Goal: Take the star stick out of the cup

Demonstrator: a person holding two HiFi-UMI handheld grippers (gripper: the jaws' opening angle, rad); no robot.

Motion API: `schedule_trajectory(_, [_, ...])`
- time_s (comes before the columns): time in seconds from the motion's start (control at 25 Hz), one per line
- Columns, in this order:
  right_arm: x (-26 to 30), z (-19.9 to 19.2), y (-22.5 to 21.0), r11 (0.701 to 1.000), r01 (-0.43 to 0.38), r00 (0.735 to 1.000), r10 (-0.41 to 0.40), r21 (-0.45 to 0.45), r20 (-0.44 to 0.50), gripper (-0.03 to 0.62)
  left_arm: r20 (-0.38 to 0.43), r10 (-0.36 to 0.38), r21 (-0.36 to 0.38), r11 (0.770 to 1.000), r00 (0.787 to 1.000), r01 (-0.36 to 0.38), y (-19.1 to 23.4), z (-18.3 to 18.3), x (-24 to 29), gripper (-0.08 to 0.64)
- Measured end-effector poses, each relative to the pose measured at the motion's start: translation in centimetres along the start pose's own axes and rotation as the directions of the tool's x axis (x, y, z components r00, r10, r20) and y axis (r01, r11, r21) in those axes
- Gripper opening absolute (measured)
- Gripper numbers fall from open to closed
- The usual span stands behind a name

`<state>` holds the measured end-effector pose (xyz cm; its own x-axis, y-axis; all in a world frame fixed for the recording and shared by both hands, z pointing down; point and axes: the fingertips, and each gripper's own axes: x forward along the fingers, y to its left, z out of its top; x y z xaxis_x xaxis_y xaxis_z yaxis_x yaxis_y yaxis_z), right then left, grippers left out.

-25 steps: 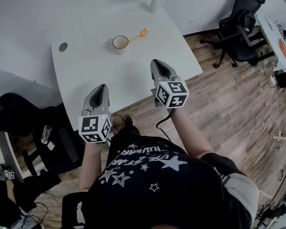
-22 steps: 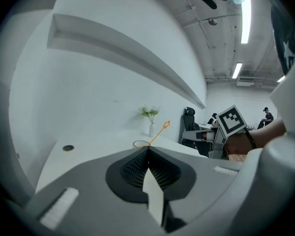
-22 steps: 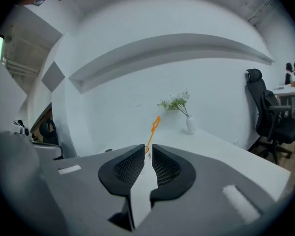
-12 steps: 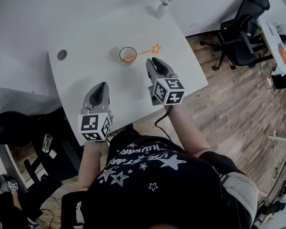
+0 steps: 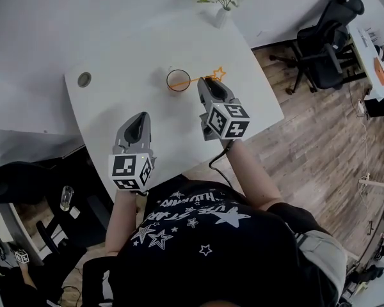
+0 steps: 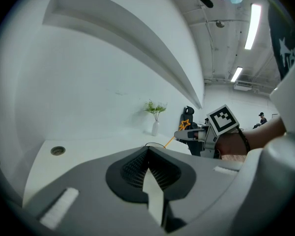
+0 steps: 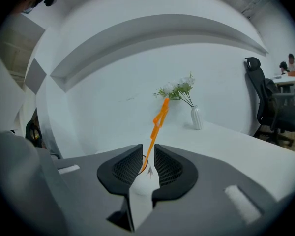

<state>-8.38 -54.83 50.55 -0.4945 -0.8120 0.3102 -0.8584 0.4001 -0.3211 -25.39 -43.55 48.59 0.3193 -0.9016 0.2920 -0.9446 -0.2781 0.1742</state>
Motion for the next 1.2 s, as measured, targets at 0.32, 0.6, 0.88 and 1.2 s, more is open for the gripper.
schedule_trajectory(0.32, [0.0,-0.2,0.5,1.0,0.005,1.0,-0.005,0.007,0.009,0.042,0.0,-0.029,-0.01,1.0,1.0,0.029,0.6,-0.3,0.1,0.002])
schedule_trajectory(0.6, [-1.0,1.1,1.6,1.0,-0.021,0.998,0.022,-0.007,0.063,0.032,-0.008,-0.034,-0.02,0.999,0.999,0.033,0.6,-1.0,-0.4,0.002])
schedule_trajectory(0.88, [-4.6,2.8,2.7,0.999,-0.046,0.991,0.047,-0.015,0.128,0.032,0.009,-0.028,0.016,0.999,1.0,0.028,-1.4,-0.6,-3.0,0.002])
schedule_trajectory(1.2, [-10.2,5.7,2.9,0.996,-0.086,0.972,0.09,-0.03,0.215,0.032,0.057,-0.021,0.058,0.998,0.998,0.017,-5.7,0.6,-5.7,0.002])
